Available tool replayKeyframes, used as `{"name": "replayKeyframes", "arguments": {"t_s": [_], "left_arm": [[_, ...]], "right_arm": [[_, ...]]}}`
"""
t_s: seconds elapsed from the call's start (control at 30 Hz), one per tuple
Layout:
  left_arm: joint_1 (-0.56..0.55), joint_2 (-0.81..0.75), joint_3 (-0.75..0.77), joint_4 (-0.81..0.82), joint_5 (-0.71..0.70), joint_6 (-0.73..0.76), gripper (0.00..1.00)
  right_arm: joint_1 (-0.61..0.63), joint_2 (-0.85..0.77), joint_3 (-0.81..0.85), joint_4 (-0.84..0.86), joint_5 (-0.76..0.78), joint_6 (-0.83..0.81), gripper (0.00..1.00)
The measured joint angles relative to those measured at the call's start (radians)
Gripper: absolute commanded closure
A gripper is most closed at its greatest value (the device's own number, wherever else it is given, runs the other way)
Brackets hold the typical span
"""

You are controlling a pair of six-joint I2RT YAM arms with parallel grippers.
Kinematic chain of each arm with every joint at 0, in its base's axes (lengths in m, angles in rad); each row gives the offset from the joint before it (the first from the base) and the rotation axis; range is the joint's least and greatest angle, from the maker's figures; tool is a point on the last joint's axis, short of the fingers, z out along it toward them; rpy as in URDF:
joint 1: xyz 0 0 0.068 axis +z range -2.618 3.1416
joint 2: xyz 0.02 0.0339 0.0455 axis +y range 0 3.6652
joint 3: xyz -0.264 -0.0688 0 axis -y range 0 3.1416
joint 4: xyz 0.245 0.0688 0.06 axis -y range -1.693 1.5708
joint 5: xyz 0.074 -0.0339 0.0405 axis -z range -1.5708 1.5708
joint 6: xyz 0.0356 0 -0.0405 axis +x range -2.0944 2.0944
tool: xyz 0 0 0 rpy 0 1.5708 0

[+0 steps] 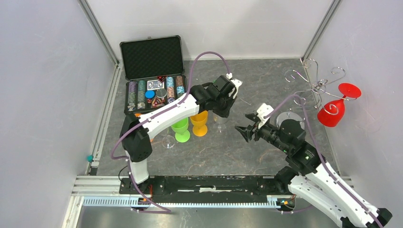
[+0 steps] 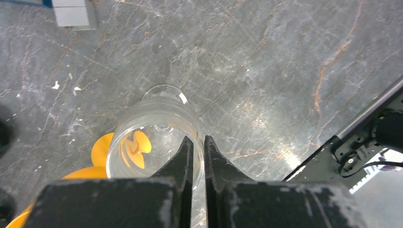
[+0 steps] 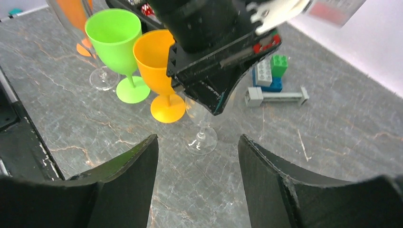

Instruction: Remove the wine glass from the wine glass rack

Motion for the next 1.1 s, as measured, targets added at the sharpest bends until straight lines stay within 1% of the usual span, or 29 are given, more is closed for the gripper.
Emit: {"name": "replayKeyframes", "arguments": {"t_s": [0.03, 0.1, 0.17, 0.3, 0.4, 0.43, 0.5, 0.63, 0.7, 0.73, 0.83, 0.93, 1.0, 1.1], "left_arm": [[0.000, 0.000, 0.002, -0.008, -0.011, 0.000, 0.76], [0.000, 0.000, 0.003, -0.023, -0.024, 0.003, 0.64], [0.000, 0.000, 0.003, -0.031, -0.040, 0.007, 0.56], [0.000, 0.000, 0.003, -0.033, -0.047, 0.010, 0.41], [0.000, -0.002, 0.003, -0.032, -0.043, 0.010, 0.33], [0.000, -0.004, 0.003, -0.029, -0.041, 0.010, 0.31], [0.000, -0.014, 0.003, -0.023, -0.035, 0.010, 0.24], [0.001, -0.073, 0.003, -0.002, 0.012, 0.020, 0.10], [0.002, -0.124, 0.003, 0.014, 0.031, 0.029, 0.03], [0.003, -0.152, 0.002, 0.025, 0.038, 0.033, 0.00], [0.006, -0.245, -0.019, 0.070, 0.045, 0.038, 0.00], [0.011, -0.351, -0.080, 0.124, 0.036, 0.040, 0.00], [0.013, -0.415, -0.138, 0.159, 0.002, 0.041, 0.00], [0.024, -0.486, -0.220, 0.187, -0.070, 0.040, 0.00]], "right_arm": [[0.000, -0.008, 0.016, -0.012, -0.004, -0.005, 0.33], [0.000, -0.020, 0.045, -0.034, -0.007, -0.013, 0.32], [0.000, -0.028, 0.079, -0.051, -0.001, -0.024, 0.31], [0.000, -0.029, 0.123, -0.071, 0.042, -0.035, 0.29], [0.000, -0.029, 0.151, -0.091, 0.092, -0.037, 0.27], [0.000, -0.030, 0.159, -0.094, 0.109, -0.037, 0.25], [0.000, -0.029, 0.178, -0.100, 0.153, -0.036, 0.21], [0.000, -0.003, 0.258, -0.128, 0.249, -0.041, 0.19], [0.000, 0.041, 0.332, -0.154, 0.303, -0.037, 0.17], [0.000, 0.064, 0.366, -0.159, 0.326, -0.033, 0.16], [0.000, 0.124, 0.435, -0.163, 0.398, -0.027, 0.13], [0.000, 0.188, 0.488, -0.173, 0.485, -0.030, 0.07], [0.000, 0.240, 0.529, -0.183, 0.550, -0.044, 0.02], [0.000, 0.329, 0.605, -0.191, 0.668, -0.094, 0.02]]}}
